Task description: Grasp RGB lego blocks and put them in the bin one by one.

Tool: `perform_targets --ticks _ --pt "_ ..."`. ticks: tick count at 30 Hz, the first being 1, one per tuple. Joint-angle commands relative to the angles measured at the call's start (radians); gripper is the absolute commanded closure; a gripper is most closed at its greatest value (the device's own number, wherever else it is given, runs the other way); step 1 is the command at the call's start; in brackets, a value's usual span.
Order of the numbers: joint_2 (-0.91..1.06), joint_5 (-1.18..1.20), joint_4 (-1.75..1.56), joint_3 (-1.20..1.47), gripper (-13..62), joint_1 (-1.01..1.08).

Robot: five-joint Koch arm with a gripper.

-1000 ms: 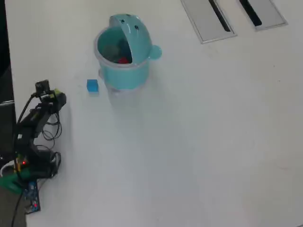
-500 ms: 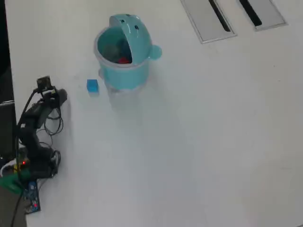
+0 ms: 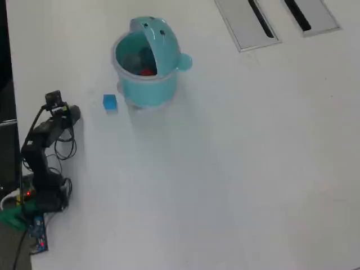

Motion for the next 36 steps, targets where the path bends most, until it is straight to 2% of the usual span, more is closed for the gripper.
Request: perform_targets --ticks 1,3,15,25,34,36 --pt "0.015 0.002 -0.051 -0.072 20.5 -0.002" --pt "0.017 0.002 -0.046 -0.063 20.7 -0.002" --pt "0.075 0.117 -0.049 -0.006 35.5 -0.011" --pt "0.204 0.218 -0.012 -0.009 39.3 0.017" --pt "0.331 0.258 0.002 -0.026 39.3 0.077" --pt "0.360 0.328 0.012 -0.043 39.4 0.097"
